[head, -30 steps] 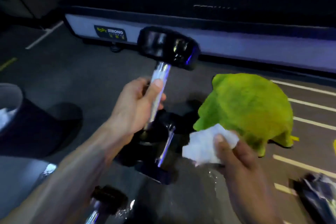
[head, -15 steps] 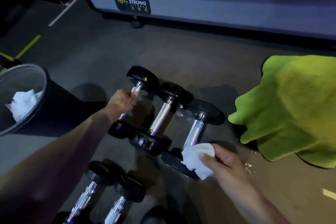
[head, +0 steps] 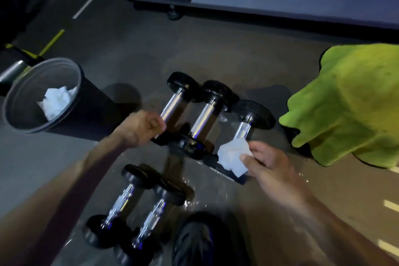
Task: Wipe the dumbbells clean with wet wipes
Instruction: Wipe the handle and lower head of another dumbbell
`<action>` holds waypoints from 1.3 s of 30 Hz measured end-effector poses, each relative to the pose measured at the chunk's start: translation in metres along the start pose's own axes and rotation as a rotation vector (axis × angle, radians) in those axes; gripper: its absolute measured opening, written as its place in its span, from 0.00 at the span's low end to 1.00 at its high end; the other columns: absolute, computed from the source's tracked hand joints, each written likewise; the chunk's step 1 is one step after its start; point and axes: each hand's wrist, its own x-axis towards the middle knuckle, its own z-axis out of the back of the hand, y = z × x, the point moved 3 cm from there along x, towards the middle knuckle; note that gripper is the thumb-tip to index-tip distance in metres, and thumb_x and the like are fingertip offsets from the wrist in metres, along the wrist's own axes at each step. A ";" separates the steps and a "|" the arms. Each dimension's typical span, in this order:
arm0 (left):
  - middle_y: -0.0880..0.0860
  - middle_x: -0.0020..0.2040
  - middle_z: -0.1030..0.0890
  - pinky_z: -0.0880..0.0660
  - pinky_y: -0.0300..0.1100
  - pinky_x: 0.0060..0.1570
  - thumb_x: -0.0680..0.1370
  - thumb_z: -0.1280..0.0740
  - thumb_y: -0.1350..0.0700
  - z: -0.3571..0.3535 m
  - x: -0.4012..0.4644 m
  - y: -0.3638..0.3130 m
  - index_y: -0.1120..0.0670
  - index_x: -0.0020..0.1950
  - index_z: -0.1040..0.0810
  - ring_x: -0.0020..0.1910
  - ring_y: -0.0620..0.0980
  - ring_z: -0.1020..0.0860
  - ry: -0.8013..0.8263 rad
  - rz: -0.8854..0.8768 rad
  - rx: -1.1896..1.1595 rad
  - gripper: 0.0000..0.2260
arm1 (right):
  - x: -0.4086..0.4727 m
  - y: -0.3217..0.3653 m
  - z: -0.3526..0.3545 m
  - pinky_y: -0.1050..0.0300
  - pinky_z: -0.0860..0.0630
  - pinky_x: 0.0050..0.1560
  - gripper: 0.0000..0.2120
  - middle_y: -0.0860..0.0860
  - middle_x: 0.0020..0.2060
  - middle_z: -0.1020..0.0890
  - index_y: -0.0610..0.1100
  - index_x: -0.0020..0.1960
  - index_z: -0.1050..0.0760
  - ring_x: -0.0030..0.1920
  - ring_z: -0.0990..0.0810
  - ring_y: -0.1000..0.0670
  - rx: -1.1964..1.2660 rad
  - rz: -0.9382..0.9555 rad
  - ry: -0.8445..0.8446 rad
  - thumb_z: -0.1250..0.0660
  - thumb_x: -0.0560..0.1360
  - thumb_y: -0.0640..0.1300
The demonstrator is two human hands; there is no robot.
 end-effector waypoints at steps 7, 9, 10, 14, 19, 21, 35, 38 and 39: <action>0.43 0.36 0.24 0.28 0.37 0.47 0.78 0.28 0.44 -0.104 -0.130 0.052 0.49 0.32 0.29 0.50 0.54 0.17 0.369 0.186 0.240 0.19 | -0.071 -0.004 0.008 0.39 0.20 0.52 0.06 0.51 0.39 0.12 0.48 0.50 0.21 0.43 0.13 0.48 -0.241 0.062 0.045 0.31 0.80 0.50; 0.51 0.39 0.23 0.24 0.43 0.51 0.76 0.31 0.39 -0.125 -0.137 0.065 0.50 0.32 0.33 0.52 0.60 0.18 0.224 0.212 0.179 0.22 | -0.086 -0.013 0.004 0.40 0.20 0.51 0.02 0.51 0.37 0.13 0.50 0.48 0.20 0.42 0.14 0.47 -0.184 0.035 0.002 0.30 0.80 0.46; 0.53 0.40 0.22 0.24 0.45 0.51 0.77 0.32 0.38 -0.131 -0.138 0.067 0.50 0.32 0.34 0.52 0.60 0.18 0.166 0.223 0.192 0.22 | -0.091 -0.017 0.000 0.42 0.19 0.50 0.03 0.51 0.38 0.13 0.51 0.47 0.20 0.42 0.14 0.47 -0.156 0.025 -0.028 0.30 0.80 0.46; 0.50 0.43 0.18 0.25 0.43 0.50 0.79 0.28 0.41 -0.144 -0.128 0.073 0.45 0.37 0.26 0.45 0.52 0.20 0.071 0.290 0.118 0.15 | -0.107 -0.030 -0.021 0.48 0.16 0.51 0.04 0.49 0.41 0.11 0.48 0.50 0.18 0.48 0.13 0.45 0.073 -0.065 -0.083 0.32 0.81 0.42; 0.52 0.35 0.22 0.31 0.44 0.43 0.76 0.23 0.45 -0.165 -0.106 0.096 0.56 0.36 0.22 0.37 0.48 0.27 0.126 0.244 -0.145 0.18 | -0.122 -0.039 -0.034 0.41 0.19 0.55 0.05 0.46 0.45 0.11 0.46 0.51 0.18 0.50 0.14 0.38 0.207 -0.094 -0.112 0.33 0.82 0.39; 0.50 0.34 0.22 0.33 0.43 0.40 0.78 0.25 0.46 -0.167 -0.110 0.091 0.53 0.33 0.22 0.36 0.47 0.27 0.113 0.225 -0.170 0.18 | -0.125 -0.042 -0.031 0.39 0.20 0.57 0.06 0.47 0.46 0.11 0.47 0.52 0.18 0.52 0.15 0.39 0.237 -0.109 -0.122 0.33 0.81 0.38; 0.50 0.47 0.11 0.16 0.41 0.52 0.76 0.25 0.62 -0.062 -0.130 -0.139 0.51 0.50 0.13 0.48 0.48 0.12 -0.198 -0.395 -0.741 0.06 | -0.119 -0.005 0.039 0.47 0.22 0.46 0.06 0.45 0.43 0.12 0.47 0.50 0.20 0.41 0.17 0.49 0.319 0.080 -0.367 0.28 0.78 0.36; 0.56 0.49 0.11 0.16 0.55 0.56 0.74 0.21 0.54 -0.029 -0.115 -0.233 0.53 0.52 0.12 0.51 0.58 0.12 -0.232 -0.592 -0.869 0.09 | -0.121 0.017 0.080 0.47 0.24 0.45 0.07 0.44 0.45 0.13 0.51 0.50 0.17 0.44 0.19 0.50 0.433 0.178 -0.515 0.27 0.72 0.45; 0.58 0.48 0.11 0.16 0.59 0.55 0.74 0.21 0.53 -0.022 -0.105 -0.259 0.57 0.52 0.12 0.51 0.61 0.13 -0.257 -0.646 -0.897 0.10 | -0.124 0.024 0.094 0.47 0.24 0.47 0.10 0.44 0.45 0.13 0.51 0.52 0.17 0.45 0.19 0.49 0.470 0.203 -0.563 0.26 0.71 0.45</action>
